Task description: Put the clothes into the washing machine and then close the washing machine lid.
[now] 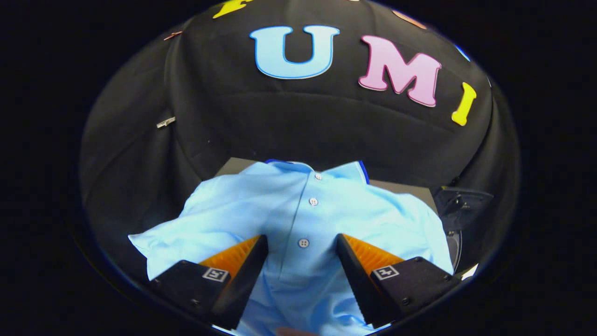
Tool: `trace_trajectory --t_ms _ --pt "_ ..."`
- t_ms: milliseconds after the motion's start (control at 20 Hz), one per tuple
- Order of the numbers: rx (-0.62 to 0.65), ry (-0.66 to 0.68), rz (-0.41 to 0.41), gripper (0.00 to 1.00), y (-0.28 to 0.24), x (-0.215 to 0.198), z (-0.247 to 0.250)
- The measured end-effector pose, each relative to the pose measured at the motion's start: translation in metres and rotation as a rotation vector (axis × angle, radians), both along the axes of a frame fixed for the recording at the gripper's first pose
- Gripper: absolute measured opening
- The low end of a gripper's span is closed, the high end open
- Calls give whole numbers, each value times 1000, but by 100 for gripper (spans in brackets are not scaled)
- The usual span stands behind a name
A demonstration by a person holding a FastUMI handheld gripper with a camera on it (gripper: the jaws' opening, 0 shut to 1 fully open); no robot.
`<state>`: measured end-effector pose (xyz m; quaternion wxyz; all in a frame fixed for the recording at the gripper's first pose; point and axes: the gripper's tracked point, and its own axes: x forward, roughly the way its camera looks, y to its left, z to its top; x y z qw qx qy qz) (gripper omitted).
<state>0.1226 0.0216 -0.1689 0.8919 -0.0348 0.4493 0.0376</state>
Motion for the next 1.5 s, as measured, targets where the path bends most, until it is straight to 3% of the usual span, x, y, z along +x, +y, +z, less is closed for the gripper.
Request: trace_trajectory --t_ms 50,150,200,250,300,350,450,550,900,1100,1500 --pt "13 -25 42 94 3 5 0" --pt "37 -43 69 74 6 6 0" --pt "37 -41 74 73 4 4 -4" --pt "36 -70 82 41 6 4 1" --pt "19 -85 96 40 6 3 -1" --pt "2 -107 104 19 6 3 2" --pt "-37 -133 112 19 4 6 6" --pt "-60 -137 112 5 4 4 8" --pt "76 -189 101 5 -7 -4 50" --pt "260 -176 117 5 -23 -13 70" --pt "382 -147 240 5 -131 -27 97"
